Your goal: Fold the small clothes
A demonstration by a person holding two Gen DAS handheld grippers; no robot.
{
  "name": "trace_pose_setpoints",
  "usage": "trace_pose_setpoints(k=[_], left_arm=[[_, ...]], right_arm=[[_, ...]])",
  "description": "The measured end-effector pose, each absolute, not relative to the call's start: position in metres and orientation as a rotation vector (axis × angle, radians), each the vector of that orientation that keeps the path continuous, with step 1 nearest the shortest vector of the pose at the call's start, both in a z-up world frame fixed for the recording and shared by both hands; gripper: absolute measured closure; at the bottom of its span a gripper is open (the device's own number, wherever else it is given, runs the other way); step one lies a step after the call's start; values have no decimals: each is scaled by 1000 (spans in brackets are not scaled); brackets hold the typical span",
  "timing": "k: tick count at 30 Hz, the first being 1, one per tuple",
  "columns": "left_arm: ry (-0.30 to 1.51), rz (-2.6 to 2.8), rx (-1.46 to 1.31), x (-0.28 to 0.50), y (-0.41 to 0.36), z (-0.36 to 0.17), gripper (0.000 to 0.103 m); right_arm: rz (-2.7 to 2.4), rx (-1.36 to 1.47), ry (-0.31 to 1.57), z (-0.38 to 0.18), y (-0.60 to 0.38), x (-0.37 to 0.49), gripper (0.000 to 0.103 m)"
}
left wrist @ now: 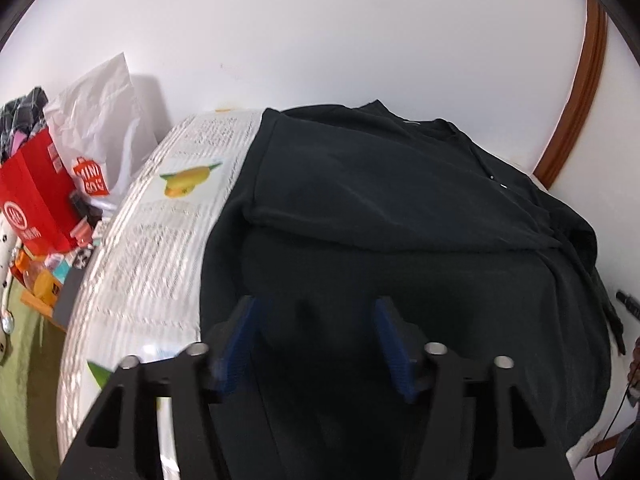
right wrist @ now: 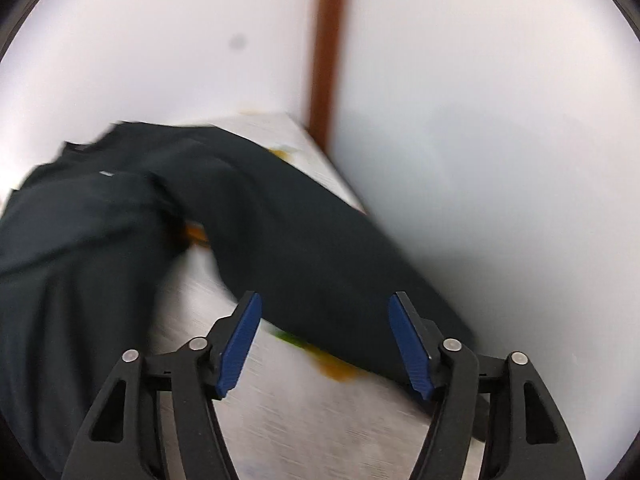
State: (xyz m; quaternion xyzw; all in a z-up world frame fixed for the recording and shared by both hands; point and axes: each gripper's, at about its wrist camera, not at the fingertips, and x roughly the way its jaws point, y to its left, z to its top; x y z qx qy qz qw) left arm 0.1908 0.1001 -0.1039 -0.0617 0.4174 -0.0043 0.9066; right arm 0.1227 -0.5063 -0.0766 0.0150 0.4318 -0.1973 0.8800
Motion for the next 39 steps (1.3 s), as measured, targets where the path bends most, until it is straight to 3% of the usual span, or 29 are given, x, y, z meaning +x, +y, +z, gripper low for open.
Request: trace_pose_setpoints(k=[11,12,13,14,15,16,23,30,35,39], left_arm=[[925,107,-84,165,107,-128,42],[930,128,-74,164,109,-130,42],[934,134,-71,164,110,-132,42],[943,137,-68,162,113,-135,42],[949,143,-64,161,116,-137,42],[951,149,-59,160,117,-139,42],[965,152,7,155,130,-150,42],[943,98,-2,154,135,-156,42],[919,70,-78,149,144,-161,39],[896,68,-56,145,140,-163,36]], right_arm=[[-441,11,957,-120,-542,93,34],[-440,23,956,-120,-543,95,43],[-441,31,954,-119,-544,97,62],[-442,29,953,-119,-544,97,73],[-437,18,956,-118,-542,99,89],[-443,3,955,-116,-539,98,96],[-414,0,770,-35,-505,107,97],[-176,-8,603,58,-381,155,97],[15,-21,579,63,-281,211,97],[129,-38,603,37,-206,245,96]])
